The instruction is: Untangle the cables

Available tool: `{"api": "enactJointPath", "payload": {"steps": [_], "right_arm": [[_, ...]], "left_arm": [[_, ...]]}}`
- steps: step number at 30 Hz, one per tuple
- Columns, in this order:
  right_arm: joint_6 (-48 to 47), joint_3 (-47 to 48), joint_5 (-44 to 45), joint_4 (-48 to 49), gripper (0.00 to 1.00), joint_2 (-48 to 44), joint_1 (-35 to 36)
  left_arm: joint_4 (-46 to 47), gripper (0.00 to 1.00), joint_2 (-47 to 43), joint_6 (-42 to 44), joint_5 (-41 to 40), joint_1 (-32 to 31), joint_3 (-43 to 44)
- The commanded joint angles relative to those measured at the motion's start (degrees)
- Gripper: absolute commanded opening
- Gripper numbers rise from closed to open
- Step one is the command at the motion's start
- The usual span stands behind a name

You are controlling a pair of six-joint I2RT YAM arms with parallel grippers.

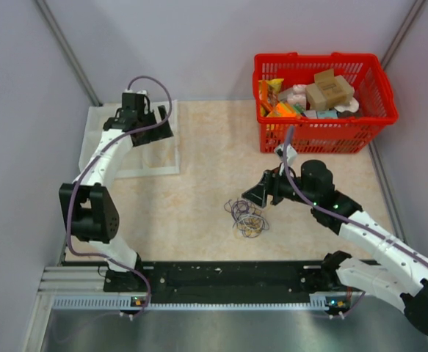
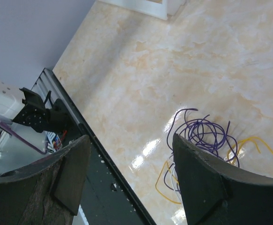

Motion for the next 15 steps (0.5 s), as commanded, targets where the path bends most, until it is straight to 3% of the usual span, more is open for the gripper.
{"api": "enactJointPath", "payload": {"steps": [1,3,6,10,13,15], "right_arm": [[0.53,-0.46,-0.9,2.51,0.7,-0.07,-0.11],[0.62,-0.73,-1.16,3.21,0.7,0.11,-0.11],[0.71,-0.47,-1.6,4.0,0.7,0.9,-0.11],[1.15,0.15,-2.4,5.06,0.7,1.78,-0.11],[1.15,0.59,-2.66,4.79,0.7,1.61,-0.11],[0.88,0.77,-2.49,4.18,0.7,1.52,-0.11]], "left_arm": [[-1.03,0.97,-7.52,-1.62,-9.47,4.3,-4.74],[0.37,0.97,-8.41,-3.03,-9.24,8.24,-7.03],[2.22,0.78,-5.7,-3.13,-1.8,12.12,-6.87],[-1.54,0.69,0.8,-1.11,4.03,13.18,-1.44],[-1.64,0.46,2.48,2.4,2.29,13.18,-0.36],[-0.33,0.41,1.87,4.34,2.97,13.18,-1.67]]}}
